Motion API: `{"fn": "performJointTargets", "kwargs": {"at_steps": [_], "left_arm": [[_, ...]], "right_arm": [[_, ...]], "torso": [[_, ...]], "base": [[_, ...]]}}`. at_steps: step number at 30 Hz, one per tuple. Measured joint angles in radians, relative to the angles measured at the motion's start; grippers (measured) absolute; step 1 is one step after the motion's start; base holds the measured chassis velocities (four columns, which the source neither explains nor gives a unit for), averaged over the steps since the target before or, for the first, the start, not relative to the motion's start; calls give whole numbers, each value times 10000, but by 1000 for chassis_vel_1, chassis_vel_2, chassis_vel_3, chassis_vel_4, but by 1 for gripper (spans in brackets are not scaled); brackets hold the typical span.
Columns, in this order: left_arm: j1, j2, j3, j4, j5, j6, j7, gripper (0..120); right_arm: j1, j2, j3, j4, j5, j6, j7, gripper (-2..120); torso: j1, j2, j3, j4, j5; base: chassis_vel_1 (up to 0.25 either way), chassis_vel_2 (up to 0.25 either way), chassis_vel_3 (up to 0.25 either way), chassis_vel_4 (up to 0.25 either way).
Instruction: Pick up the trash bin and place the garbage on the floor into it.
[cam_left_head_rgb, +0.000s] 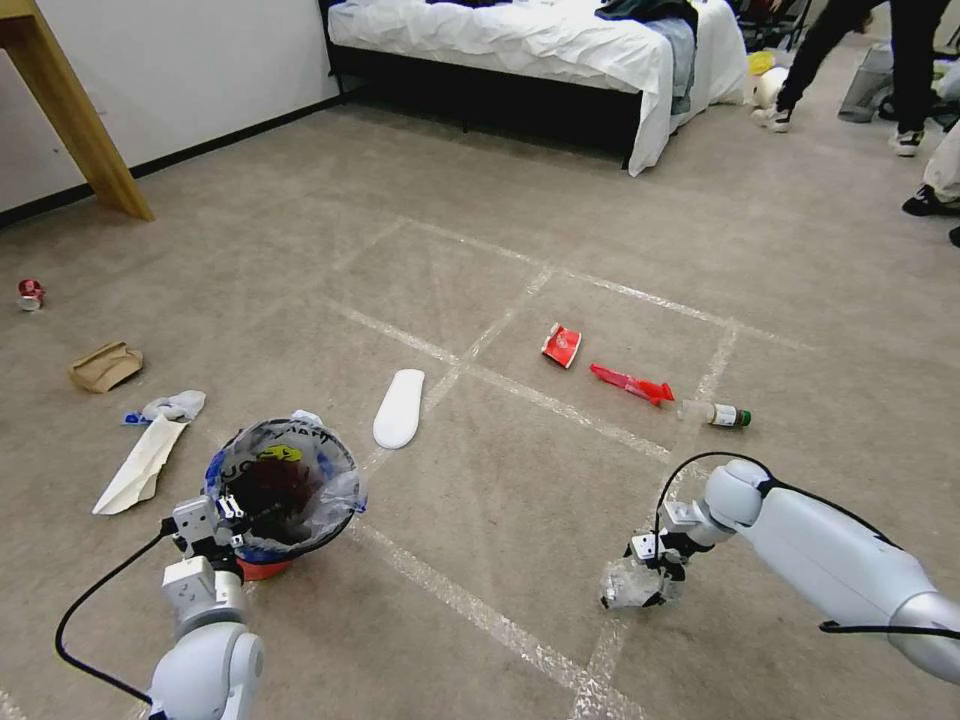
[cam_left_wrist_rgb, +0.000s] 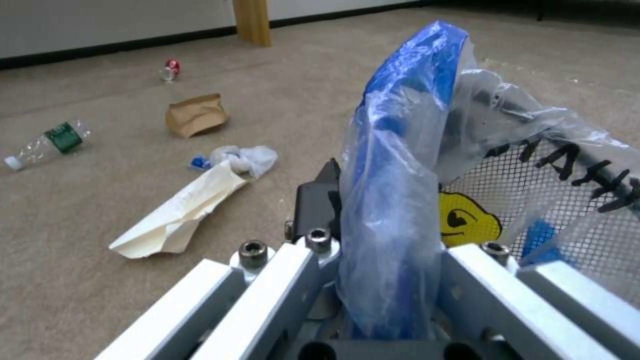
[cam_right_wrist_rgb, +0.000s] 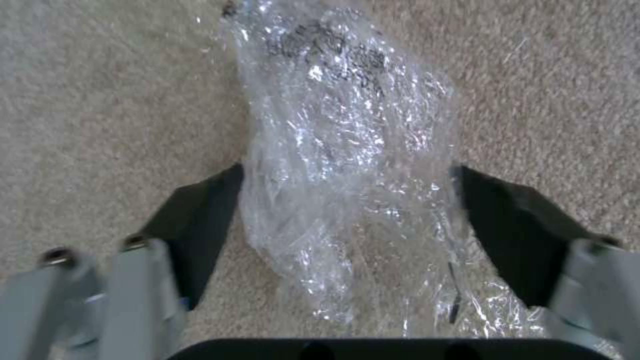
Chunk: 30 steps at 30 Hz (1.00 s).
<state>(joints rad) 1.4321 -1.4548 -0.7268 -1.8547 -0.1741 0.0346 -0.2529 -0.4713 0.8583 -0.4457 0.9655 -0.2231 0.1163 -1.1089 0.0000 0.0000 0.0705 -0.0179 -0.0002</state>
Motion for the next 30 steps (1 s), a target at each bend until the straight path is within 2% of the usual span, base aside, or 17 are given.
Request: {"fn": "performJointTargets", "kwargs": {"at_steps": [1, 2, 4, 5, 7, 8, 10, 13, 15, 16, 18, 19, 20, 24, 26, 28, 30], "left_arm": [[-14, 22, -17, 36, -19, 0, 0, 4], [-14, 22, -17, 36, -19, 0, 0, 4], [-26, 63, -41, 89, -55, -6, 0, 4], [-26, 63, -41, 89, -55, -6, 0, 4], [-55, 83, -43, 144, -67, -18, 2, 4], [-55, 83, -43, 144, -67, -18, 2, 4], [-78, 87, -27, 160, -70, -21, 1, 4], [-93, 85, 0, 161, -70, -21, 3, 4], [-113, 81, 49, 159, -74, -21, 20, 4], [-113, 81, 49, 159, -74, -21, 20, 4], [-116, 82, 103, 113, -104, 0, 47, 4], [-116, 82, 103, 113, -104, 0, 47, 4], [-112, 102, 160, 52, -135, 32, 85, 4], [-89, 150, 228, -38, -174, 75, 144, 4], [-40, 308, 360, -323, -441, 189, 199, 4], [-39, 355, 404, -415, -503, 207, 202, 4], [-46, 529, 567, -655, -657, 426, 145, 4]], "right_arm": [[-40, 46, 32, -74, -49, 64, 64, 68], [-40, 46, 32, -74, -49, 64, 64, 68], [-70, 91, 77, -201, -73, 156, 175, 57], [-70, 91, 77, -201, -73, 156, 175, 57], [-88, 120, 136, -277, -90, 198, 211, 45], [-88, 120, 136, -277, -90, 198, 211, 45], [-93, 121, 205, -294, -54, 210, 219, 35], [-109, 121, 259, -301, -32, 218, 220, 30], [-161, 119, 419, -317, 48, 251, 226, 19], [-161, 119, 419, -317, 48, 251, 226, 19], [-212, 98, 616, -301, 247, 253, 231, 10], [-212, 98, 616, -301, 247, 253, 231, 10], [-240, 47, 840, -232, 529, 248, 235, 0], [-265, -73, 1085, -106, 1025, 223, 260, 0], [-430, -502, 1790, 459, 2272, 18, 430, 0], [-527, -636, 2089, 665, 2564, -68, 486, 0], [-887, -1020, 2959, 1382, 3444, -334, 819, 0]], "torso": [[1, 0, 0, 0, 2], [1, 0, 0, 0, 2], [0, 0, 0, 1, 1], [0, 0, 0, 1, 1], [0, 0, 1, 0, 2], [0, 0, 1, 0, 2], [1, 0, 0, 1, 1], [0, 0, 0, 1, 2], [0, 0, 0, 1, 2], [0, 0, 0, 1, 2], [0, 0, 0, 0, 2], [0, 0, 0, 0, 2], [0, 0, 0, 1, 4], [0, 0, 1, 3, 3], [0, 0, 0, 1, 3], [0, 0, 0, 1, 1], [1, 0, 0, -1, 5]], "base": [[0, 0, 0, 0], [0, 0, 0, 0], [0, 0, 0, 0], [0, 0, 0, 0], [0, 0, 0, 0], [0, 0, 0, 0], [0, 0, 0, 0], [0, 0, 0, 0], [0, 0, 0, 0], [0, 0, 0, 0], [0, 0, 0, 0], [0, 0, 0, 0], [0, 0, 0, 0], [0, 0, 0, 0], [0, 0, 0, 0], [0, 0, 0, 0], [0, 0, 0, 0]]}}
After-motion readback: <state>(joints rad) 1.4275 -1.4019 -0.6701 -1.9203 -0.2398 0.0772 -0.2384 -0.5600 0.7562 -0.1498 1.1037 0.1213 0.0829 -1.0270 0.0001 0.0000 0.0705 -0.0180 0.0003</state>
